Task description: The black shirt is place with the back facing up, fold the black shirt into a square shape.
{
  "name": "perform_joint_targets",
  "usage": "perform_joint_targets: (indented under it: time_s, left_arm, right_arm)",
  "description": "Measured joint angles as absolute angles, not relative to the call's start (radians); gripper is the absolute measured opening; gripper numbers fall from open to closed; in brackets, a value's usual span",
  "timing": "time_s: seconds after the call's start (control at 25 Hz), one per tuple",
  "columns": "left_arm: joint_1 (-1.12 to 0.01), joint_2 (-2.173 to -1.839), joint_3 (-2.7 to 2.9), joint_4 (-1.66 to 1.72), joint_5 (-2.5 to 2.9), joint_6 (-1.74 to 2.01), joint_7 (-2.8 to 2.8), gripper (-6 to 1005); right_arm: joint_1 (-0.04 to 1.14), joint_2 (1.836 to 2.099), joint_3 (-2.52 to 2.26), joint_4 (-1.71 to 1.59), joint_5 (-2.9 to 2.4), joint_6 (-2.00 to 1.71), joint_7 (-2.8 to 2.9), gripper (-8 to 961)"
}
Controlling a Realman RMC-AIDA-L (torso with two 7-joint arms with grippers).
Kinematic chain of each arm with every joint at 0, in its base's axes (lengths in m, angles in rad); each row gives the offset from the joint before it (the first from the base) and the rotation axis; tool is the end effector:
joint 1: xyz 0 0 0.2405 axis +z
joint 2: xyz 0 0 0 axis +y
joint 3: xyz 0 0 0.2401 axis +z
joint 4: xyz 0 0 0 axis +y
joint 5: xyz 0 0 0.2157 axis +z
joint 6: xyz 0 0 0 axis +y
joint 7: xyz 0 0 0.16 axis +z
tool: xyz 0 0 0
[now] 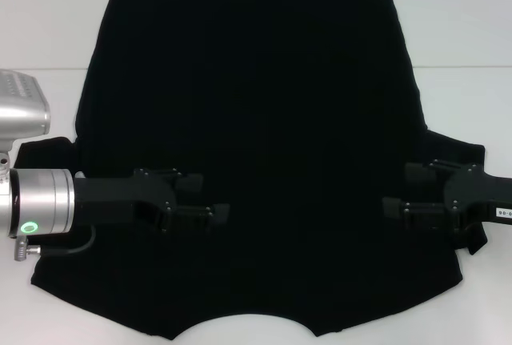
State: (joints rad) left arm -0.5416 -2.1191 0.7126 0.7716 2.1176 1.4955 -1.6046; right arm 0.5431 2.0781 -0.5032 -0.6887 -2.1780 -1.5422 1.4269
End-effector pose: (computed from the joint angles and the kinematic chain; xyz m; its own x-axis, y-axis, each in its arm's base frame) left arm -0.2444 0.3432 -0.0118 0.7707 0.4789 0.4204 0.5736 -0.8087 -0.1305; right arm 0.2725 0.3381 0.0109 0.7778 -0.4129 -0.4739 -0.5539 -0.8067 -0.2062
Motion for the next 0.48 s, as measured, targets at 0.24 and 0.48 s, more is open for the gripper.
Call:
perform_joint_targets:
  time_s: [0.24,0.48]
  left_arm:
    - [-0.545,-2.119,0.713,0.771,2.118,1.496,-1.605,843]
    - [-0.545,-2.118,0.713,0.772,2.117,1.496,-1.605,843]
  right_arm:
    - [0.543,2.080,-0.503,-0.689,-2.178,-1.542,1.427,945]
    - [0.543,2.082,-0.505,-0.688,-2.178,-1.541,1.427,945]
